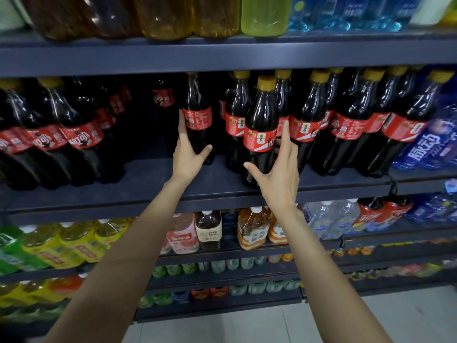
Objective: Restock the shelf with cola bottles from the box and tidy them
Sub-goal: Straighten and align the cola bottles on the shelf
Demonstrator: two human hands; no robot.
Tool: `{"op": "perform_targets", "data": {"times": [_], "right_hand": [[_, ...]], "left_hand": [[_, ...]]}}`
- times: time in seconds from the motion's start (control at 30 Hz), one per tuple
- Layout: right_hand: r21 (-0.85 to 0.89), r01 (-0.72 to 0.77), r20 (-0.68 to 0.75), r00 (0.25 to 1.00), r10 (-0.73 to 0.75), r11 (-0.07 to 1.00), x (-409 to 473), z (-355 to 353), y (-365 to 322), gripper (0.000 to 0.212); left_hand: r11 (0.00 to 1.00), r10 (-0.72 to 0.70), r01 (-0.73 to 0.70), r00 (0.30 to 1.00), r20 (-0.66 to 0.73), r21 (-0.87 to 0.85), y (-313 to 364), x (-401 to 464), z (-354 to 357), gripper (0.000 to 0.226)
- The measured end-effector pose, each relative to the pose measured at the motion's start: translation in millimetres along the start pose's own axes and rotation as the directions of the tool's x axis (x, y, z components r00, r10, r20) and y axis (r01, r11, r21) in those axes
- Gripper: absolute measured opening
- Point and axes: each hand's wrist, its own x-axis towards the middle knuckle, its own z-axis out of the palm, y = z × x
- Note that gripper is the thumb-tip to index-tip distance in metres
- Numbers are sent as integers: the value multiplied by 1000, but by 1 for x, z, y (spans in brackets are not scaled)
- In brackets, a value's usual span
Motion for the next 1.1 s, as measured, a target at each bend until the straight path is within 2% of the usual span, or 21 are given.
{"op": "perform_targets", "data": {"times": [0.17,0.27,0.33,0.43,0.53,0.6,0.67,0.77,0.83,0.93,1.03,1.1], "right_hand": [[9,-8,-8,1000,8,1000,0,-4,1,101],[17,23,-35,999,-23,1000,-4,-5,0,82],[16,55,-104,993,-53,998,-8,-5,0,63],[-32,233,-245,941,-234,972,-13,-8,-8,33],[-6,416,-185,893,-410,909,-18,-3,-27,19],[74,422,-39,906,-421,903,-18,9,-41,21],[156,325,150,926,-348,933,-14,27,-53,32],[168,160,369,905,-212,973,-1,60,-62,56],[189,53,410,903,-128,980,7,81,-64,66],[271,-130,393,920,14,954,16,102,-61,78],[197,-171,344,934,95,965,21,116,-56,89],[140,-151,315,944,101,979,21,122,-58,96]], "left_hand": [[1000,12,-12,1000,-20,-17,1,1,1,102],[1000,8,-8,999,-47,-5,2,1,0,102],[999,-4,6,997,-82,33,3,2,1,103],[995,-34,47,989,-146,89,7,3,1,105],[992,-33,52,986,-161,117,7,4,-2,101],[989,-8,30,989,-148,145,3,1,-6,100],[990,19,-3,993,-118,138,-2,-3,-12,98],[999,34,-33,999,-10,26,-9,-6,-23,97],[999,21,-18,993,113,-28,-9,-2,-31,95],[999,48,-39,966,254,-38,-9,6,-38,89],[996,47,-22,959,279,-90,-9,14,-44,83],[990,61,-32,977,205,-138,-6,18,-48,80]]}}
